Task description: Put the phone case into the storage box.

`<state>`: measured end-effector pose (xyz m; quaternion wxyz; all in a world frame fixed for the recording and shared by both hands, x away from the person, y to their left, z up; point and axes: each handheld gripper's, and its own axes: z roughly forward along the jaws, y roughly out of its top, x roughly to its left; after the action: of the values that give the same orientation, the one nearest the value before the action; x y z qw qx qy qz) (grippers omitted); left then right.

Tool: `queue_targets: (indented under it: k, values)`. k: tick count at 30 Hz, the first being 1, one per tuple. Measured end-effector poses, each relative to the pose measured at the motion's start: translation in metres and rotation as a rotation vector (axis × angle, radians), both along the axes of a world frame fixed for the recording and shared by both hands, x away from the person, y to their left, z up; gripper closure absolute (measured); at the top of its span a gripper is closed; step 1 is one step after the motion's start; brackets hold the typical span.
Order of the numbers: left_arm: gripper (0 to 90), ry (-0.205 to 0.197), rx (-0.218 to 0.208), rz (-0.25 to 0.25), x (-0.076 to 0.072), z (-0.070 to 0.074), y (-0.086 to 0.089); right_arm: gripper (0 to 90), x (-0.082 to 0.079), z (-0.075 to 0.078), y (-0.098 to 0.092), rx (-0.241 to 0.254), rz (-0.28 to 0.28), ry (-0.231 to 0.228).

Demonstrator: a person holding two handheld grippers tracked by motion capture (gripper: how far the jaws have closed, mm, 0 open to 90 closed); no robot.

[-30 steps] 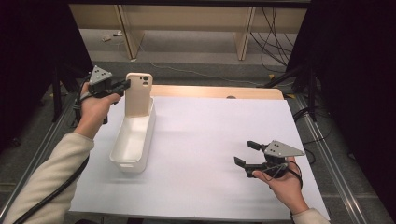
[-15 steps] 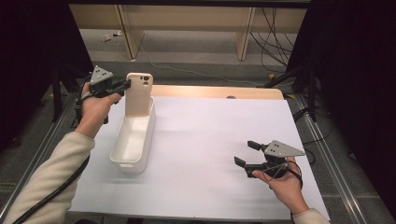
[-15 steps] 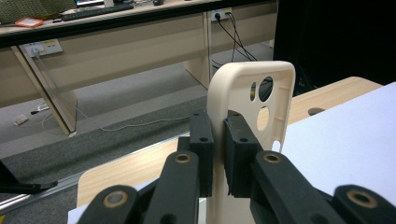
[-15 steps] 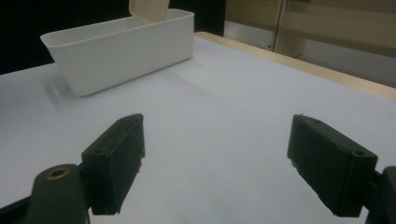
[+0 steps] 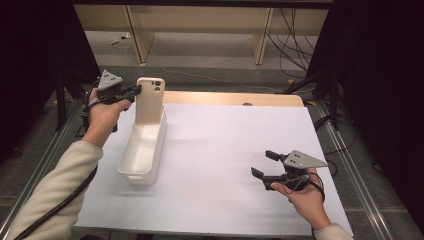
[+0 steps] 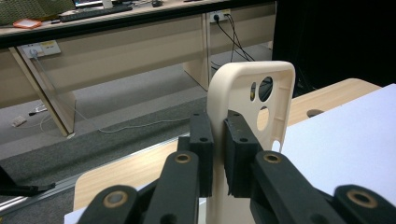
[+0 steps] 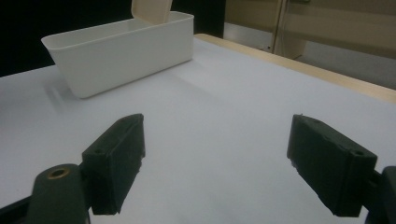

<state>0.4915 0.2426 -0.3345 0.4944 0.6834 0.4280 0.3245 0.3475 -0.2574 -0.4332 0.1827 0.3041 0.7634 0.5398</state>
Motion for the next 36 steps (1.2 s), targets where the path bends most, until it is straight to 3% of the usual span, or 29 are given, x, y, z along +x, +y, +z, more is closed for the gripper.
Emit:
queue_targets:
  k: [2,7,8,12,13,14,21,22,23,29,36]
  values:
    - [83.1,0.000,0.002,0.001,0.0004,0.0000,0.0002,20.4,0.0004,0.0005,-0.0011,-0.018,-0.006,-0.011]
    - [83.1,0.003,0.001,0.006,0.0012,-0.0018,0.0004,20.4,0.0024,-0.0020,0.0012,0.015,0.003,-0.032]
    - [83.2,0.005,0.000,0.006,0.0012,-0.0023,0.0003,20.4,0.0006,0.0003,-0.0011,-0.021,-0.007,-0.010]
    - [83.1,0.003,-0.001,0.008,0.0015,-0.0026,0.0004,20.4,0.0005,0.0002,-0.0010,-0.019,-0.006,-0.010]
    - [83.1,0.003,-0.001,0.007,0.0018,-0.0026,0.0004,20.4,0.0018,-0.0018,0.0011,0.012,0.006,-0.017]
    - [83.1,0.004,-0.001,0.008,0.0021,-0.0027,0.0005,20.4,0.0009,-0.0019,0.0018,0.019,0.010,0.005]
    - [83.1,0.006,-0.003,0.014,0.0049,-0.0050,0.0021,20.4,0.0009,-0.0019,0.0017,0.020,0.010,0.005]
    - [83.1,0.006,-0.004,0.015,0.0052,-0.0053,0.0021,20.4,0.0010,-0.0018,0.0015,0.015,0.010,0.003]
    - [83.1,0.005,-0.004,0.015,0.0054,-0.0055,0.0022,20.4,0.0028,-0.0025,0.0015,0.014,0.004,-0.031]
    - [83.1,0.011,0.000,0.019,0.0069,-0.0066,0.0021,20.4,0.0029,-0.0026,0.0015,0.015,0.004,-0.031]
    - [83.1,0.013,0.003,0.021,0.0092,-0.0082,0.0017,20.4,0.0006,-0.0016,0.0014,0.012,0.003,0.006]
